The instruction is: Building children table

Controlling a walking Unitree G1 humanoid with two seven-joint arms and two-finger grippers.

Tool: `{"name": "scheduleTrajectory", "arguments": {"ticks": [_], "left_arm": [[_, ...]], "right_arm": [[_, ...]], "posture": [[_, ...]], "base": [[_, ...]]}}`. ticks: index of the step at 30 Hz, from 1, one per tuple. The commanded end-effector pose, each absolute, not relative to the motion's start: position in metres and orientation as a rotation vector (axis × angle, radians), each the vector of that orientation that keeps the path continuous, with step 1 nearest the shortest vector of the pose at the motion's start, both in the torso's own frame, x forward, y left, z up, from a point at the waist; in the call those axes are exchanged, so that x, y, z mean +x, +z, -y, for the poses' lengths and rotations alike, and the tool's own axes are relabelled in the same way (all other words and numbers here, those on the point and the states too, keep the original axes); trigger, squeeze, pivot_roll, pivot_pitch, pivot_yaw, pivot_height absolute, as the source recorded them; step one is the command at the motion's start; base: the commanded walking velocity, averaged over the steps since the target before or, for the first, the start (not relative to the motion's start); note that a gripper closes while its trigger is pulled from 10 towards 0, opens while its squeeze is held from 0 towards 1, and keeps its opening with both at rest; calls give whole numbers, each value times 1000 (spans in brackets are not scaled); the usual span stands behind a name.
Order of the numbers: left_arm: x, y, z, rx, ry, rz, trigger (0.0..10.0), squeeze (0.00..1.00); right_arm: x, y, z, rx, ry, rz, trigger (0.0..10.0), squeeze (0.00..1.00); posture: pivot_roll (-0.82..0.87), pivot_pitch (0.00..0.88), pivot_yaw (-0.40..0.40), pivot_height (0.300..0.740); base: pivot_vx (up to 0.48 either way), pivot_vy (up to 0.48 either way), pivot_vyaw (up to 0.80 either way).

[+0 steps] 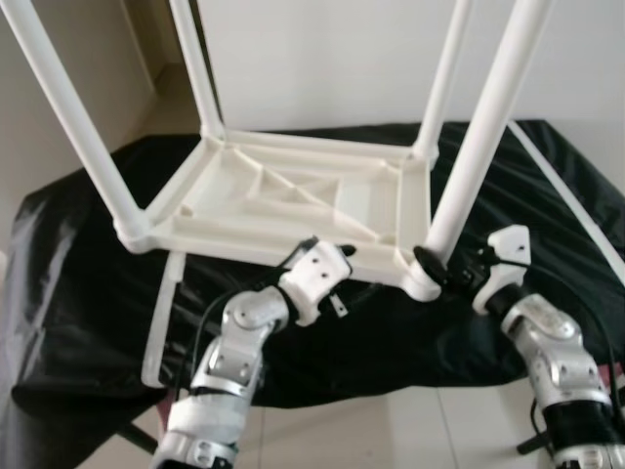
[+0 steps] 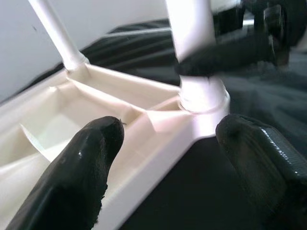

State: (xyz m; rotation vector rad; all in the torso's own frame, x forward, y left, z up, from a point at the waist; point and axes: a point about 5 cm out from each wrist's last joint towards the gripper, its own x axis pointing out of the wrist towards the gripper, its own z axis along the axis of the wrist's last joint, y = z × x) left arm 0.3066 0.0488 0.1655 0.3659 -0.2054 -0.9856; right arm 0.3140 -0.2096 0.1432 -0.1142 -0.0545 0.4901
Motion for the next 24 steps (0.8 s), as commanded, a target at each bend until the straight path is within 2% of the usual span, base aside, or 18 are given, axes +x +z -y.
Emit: {"name": "scheduleTrajectory", "arguments": {"ticks": [1, 10, 11, 13, 14, 22, 23, 24], "left_arm": [[313, 167, -52, 336, -865, 217, 10000, 0], [309, 181, -33, 357, -967, 267, 10000, 0], [308, 181, -31, 354, -981, 269, 10000, 0], [308, 181, -31, 354, -981, 269, 10000, 0], [303, 179, -26, 337, -1017, 264, 10000, 0], [290, 161, -20, 342, -1084, 212, 10000, 0], [290, 158, -21, 354, -1084, 203, 10000, 0], [290, 156, -22, 367, -1081, 195, 10000, 0]], "right_arm": [[315, 137, 207, -132, 520, 28, 10000, 0], [324, 130, 185, -164, 619, -6, 10000, 0], [324, 129, 183, -169, 632, -6, 2745, 0], [324, 129, 183, -169, 632, -6, 2745, 0], [323, 128, 184, -169, 635, -10, 0, 0], [318, 121, 195, -166, 622, -25, 0, 0], [317, 120, 197, -150, 602, -31, 4784, 0], [315, 118, 199, -131, 572, -34, 10000, 0]], "posture": [[-82, 0, 10, 740], [-63, 0, 2, 740], [-61, 0, 1, 740], [-61, 0, 1, 740], [-59, 0, -2, 740], [-65, 0, -6, 740], [-65, 0, -5, 740], [-64, 0, -6, 740]], "base": [[0, 0, 0], [0, 0, 0], [0, 0, 0], [0, 0, 0], [0, 0, 0], [0, 0, 0], [0, 0, 0], [0, 0, 0]]}}
